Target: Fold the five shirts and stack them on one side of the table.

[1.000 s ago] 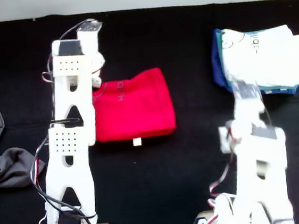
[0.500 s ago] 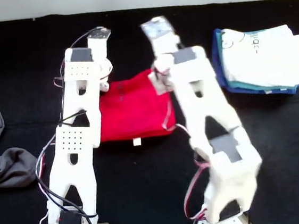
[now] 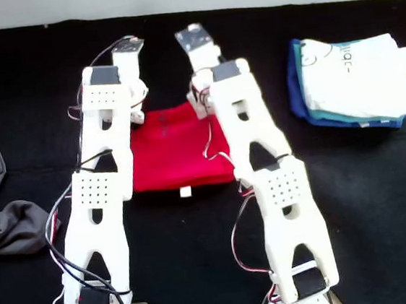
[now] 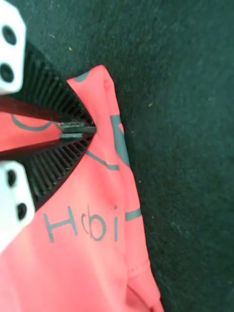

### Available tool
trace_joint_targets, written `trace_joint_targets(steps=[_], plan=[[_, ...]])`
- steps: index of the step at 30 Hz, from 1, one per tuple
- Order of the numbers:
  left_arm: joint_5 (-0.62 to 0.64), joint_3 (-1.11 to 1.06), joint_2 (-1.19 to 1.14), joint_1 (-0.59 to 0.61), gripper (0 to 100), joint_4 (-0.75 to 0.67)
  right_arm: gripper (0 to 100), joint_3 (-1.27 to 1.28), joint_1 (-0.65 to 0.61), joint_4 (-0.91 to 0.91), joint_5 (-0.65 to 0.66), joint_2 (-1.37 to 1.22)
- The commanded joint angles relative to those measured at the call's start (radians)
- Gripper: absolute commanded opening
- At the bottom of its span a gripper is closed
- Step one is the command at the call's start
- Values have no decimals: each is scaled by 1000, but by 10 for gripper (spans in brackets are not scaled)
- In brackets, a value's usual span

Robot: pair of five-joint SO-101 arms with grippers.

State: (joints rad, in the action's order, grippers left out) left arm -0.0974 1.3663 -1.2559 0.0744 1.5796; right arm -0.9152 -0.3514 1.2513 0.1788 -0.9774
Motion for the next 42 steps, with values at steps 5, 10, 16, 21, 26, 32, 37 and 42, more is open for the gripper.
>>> trace_joint_targets(steps=[5, 10, 16, 21, 26, 32, 37, 42], plan=[[-9, -4, -2, 76, 8, -11, 6, -50, 71, 5, -5, -33], [-9, 1, 5, 97, 8, -6, 6, -197, 93, 93, -6, -33], [-9, 163, 4, 116, 8, 109, 9, -458, 94, 263, -8, -41], [-9, 300, 15, 119, 8, 187, 48, -568, 73, 410, -8, -41], [-8, 297, 48, 139, 8, 189, 225, -572, 12, 512, -26, -38], [-8, 289, 127, 222, 8, 193, 289, -533, -76, 513, -226, -41], [-8, 289, 193, 329, 8, 193, 351, -383, -143, 513, -333, -33], [-8, 283, 191, 387, 8, 193, 356, -306, -166, 512, -373, -38]])
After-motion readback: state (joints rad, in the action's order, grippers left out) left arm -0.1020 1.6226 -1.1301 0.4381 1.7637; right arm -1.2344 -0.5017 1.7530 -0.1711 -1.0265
